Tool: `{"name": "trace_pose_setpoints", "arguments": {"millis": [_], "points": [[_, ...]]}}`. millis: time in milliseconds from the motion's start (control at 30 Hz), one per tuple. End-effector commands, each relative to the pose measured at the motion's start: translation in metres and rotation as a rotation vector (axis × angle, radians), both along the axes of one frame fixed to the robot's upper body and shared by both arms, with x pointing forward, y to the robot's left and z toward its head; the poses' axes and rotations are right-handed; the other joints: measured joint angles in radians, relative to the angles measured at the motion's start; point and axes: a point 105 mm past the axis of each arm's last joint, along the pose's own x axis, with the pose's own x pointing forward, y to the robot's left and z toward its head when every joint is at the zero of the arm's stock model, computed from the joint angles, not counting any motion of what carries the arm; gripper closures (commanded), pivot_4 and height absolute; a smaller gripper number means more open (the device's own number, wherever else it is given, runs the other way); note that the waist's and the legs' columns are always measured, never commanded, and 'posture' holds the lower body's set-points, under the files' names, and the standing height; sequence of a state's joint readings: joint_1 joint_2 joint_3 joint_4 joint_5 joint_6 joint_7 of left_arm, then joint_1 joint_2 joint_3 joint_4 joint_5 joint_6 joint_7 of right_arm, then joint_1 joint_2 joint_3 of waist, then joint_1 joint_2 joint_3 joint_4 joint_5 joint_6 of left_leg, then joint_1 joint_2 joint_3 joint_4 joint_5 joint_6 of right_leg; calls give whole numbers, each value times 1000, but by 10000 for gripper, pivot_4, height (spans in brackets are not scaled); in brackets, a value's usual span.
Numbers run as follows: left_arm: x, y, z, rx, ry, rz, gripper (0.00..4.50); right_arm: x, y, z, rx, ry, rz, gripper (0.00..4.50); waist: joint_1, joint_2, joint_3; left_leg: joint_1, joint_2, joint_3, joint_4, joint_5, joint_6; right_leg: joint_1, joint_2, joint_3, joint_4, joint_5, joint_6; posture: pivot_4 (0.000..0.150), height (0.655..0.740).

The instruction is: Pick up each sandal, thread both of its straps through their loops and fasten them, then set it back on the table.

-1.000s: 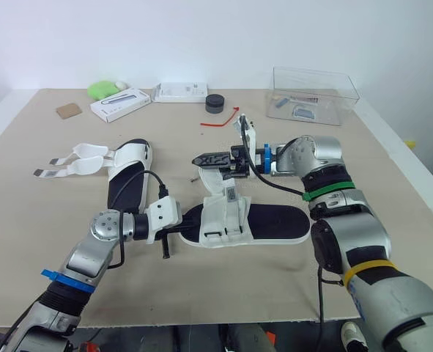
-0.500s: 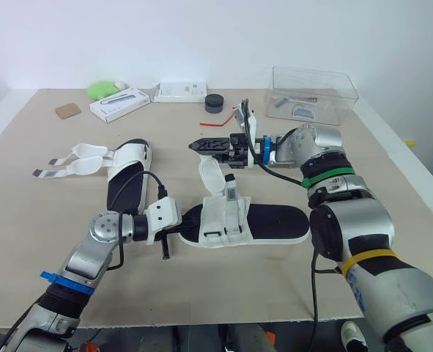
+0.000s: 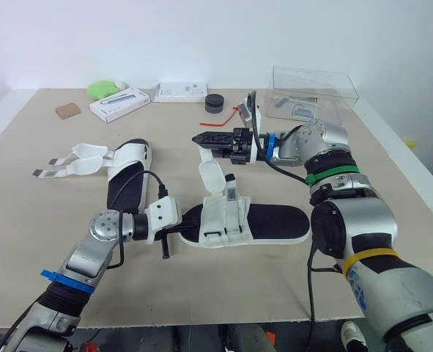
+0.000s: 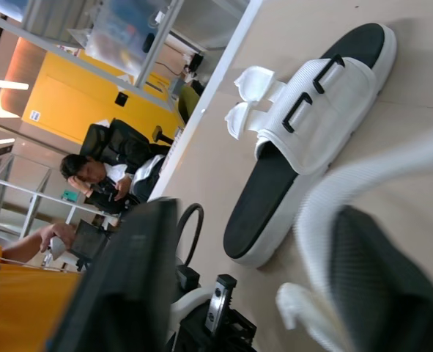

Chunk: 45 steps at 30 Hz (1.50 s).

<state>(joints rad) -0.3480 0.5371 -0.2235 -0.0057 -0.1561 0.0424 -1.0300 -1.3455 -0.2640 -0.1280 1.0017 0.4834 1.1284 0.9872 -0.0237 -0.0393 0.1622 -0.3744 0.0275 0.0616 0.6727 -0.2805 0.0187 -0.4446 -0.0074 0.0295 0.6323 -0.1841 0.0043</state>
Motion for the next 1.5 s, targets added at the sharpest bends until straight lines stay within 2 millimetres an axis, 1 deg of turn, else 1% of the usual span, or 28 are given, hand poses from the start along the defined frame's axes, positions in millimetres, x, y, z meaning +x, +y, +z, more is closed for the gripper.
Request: {"name": "trace_pose_setpoints", "arguments": {"millis": [33,100,133,200,300,333,367,400,467,533,600,633,700,800,900,933,967,1000,1033,1067,1167,1233,1267,1300,1333,1367,1400,1500], "points": [[1,4,-8,29,22,19,45000,0,2,16,15,-109,12,28867,0,0,0,0,0,0,0,0,0,0,0,0,0,0,0,1500,7400],[1,4,-8,27,23,21,45000,0,2,18,15,-164,20,34730,0,0,0,0,0,0,0,0,0,0,0,0,0,0,0,1500,7400],[1,4,-8,27,23,21,45000,0,2,20,22,-201,27,39298,0,0,0,0,0,0,0,0,0,0,0,0,0,0,0,1500,7400],[1,4,-8,26,23,24,45000,-5,2,25,1,-367,61,44568,0,0,0,0,0,0,0,0,0,0,0,0,0,0,0,1500,7400],[1,5,-9,25,23,27,45000,-19,3,24,-119,-795,123,44568,0,0,0,-1,0,-2,0,0,0,0,0,-1,-1,0,0,1500,7400],[1,5,-9,26,24,29,45000,-26,4,26,-139,-981,142,44568,0,0,0,-1,0,-2,0,0,-1,0,0,-2,-1,0,1,1500,7400],[1,5,-9,26,24,30,45000,-34,5,27,-146,-1114,156,44568,0,0,0,-1,0,-2,0,-1,-1,0,0,-2,-1,0,1,1500,7400],[1,6,-9,26,24,30,45000,-47,6,28,-153,-1319,192,44568,0,0,0,-1,0,-3,0,-1,-1,0,0,-2,-1,0,1,1500,7400],[0,6,-9,28,24,31,45000,-69,7,23,-179,-1619,275,44568,0,0,0,-1,0,-3,0,-1,-2,0,0,-2,-1,-1,2,1500,7400],[0,7,-9,28,25,31,45000,-85,5,10,-238,-1877,395,44568,0,1,0,-1,0,-1,0,-1,-2,0,0,-2,-1,0,2,1500,7400],[0,7,-9,28,26,29,45000,-97,0,-17,-365,-2156,634,44568,0,1,0,0,0,0,1,-1,-2,0,0,-1,-1,0,2,1500,7400],[0,7,-9,28,26,28,45000,-99,-3,-28,-406,-2241,728,44568,0,1,0,1,0,0,1,-1,-2,1,0,-1,-1,0,2,1500,7400],[0,6,-9,27,28,26,45000,-96,-8,-41,-468,-2308,824,44568,-1,0,0,3,0,2,0,-1,-2,2,0,0,-1,0,2,1500,7400],[-1,4,-8,23,33,17,45000,-90,-13,-50,-510,-2317,885,44568,0,0,0,5,0,5,0,0,-2,2,0,3,0,0,1,1500,7400],[-1,3,-7,21,36,14,45000,-87,-18,-47,-520,-2304,871,36867,0,0,0,6,0,5,0,0,-2,2,0,5,1,1,0,1500,7400],[-1,4,-8,21,37,14,45000,-87,-21,-44,-519,-2307,868,33310,0,0,0,6,0,5,0,0,-2,2,0,6,1,1,-1,1500,7400],[-1,4,-8,21,38,14,45000,-88,-24,-41,-514,-2302,866,27455,0,0,0,6,0,5,0,0,-2,2,0,7,1,1,-1,1500,7400],[-1,4,-8,21,38,14,45000,-90,-27,-38,-507,-2286,856,25591,1,0,0,6,0,6,0,0,-2,2,0,7,1,1,-1,1500,7400],[-1,4,-8,21,39,15,45000,-93,-31,-35,-497,-2279,852,19219,1,0,0,6,0,5,0,0,-2,2,0,7,1,0,-1,1500,7400],[-1,4,-8,21,40,15,45000,-96,-35,-32,-489,-2273,847,14916,1,0,0,6,0,5,0,0,-2,2,0,7,1,0,-1,1500,7400],[-3,5,-9,22,43,13,45000,-102,-48,-20,-460,-2123,767,388,3,0,0,6,1,5,0,-1,-1,2,-2,7,0,0,-2,1500,7400],[-4,5,-9,23,45,13,45000,-108,-55,-1,-372,-1847,576,388,3,0,0,6,1,4,0,-1,-1,2,-2,6,0,-1,-2,1500,7400],[-4,6,-9,23,46,14,45000,-114,-55,9,-302,-1673,488,388,4,0,0,6,2,3,0,-1,-1,2,-3,6,1,-1,-3,1500,7400],[-4,6,-10,24,47,14,45000,-121,-55,15,-237,-1473,419,388,4,1,0,5,2,3,0,-1,-1,2,-3,5,1,-1,-3,1500,7400],[-4,6,-9,24,47,14,45000,-129,-54,15,-196,-1275,380,388,4,3,1,5,2,2,0,-1,-1,2,-4,4,1,-2,-4,1500,7400],[-4,7,-9,23,49,14,45000,-139,-53,12,-162,-1095,370,388,4,4,1,5,2,2,0,-1,-1,2,-7,1,2,-2,-4,1500,7400],[-5,6,-9,23,51,13,45000,-151,-51,-1,-154,-893,373,388,3,4,1,5,2,2,0,-1,-1,2,-9,-3,3,-3,-7,1500,7400],[-4,5,-8,14,58,10,45000,-177,-49,-31,-177,-562,405,388,3,0,-2,6,2,-3,0,-1,-2,4,-9,-8,3,-5,-8,1500,7400]]}}
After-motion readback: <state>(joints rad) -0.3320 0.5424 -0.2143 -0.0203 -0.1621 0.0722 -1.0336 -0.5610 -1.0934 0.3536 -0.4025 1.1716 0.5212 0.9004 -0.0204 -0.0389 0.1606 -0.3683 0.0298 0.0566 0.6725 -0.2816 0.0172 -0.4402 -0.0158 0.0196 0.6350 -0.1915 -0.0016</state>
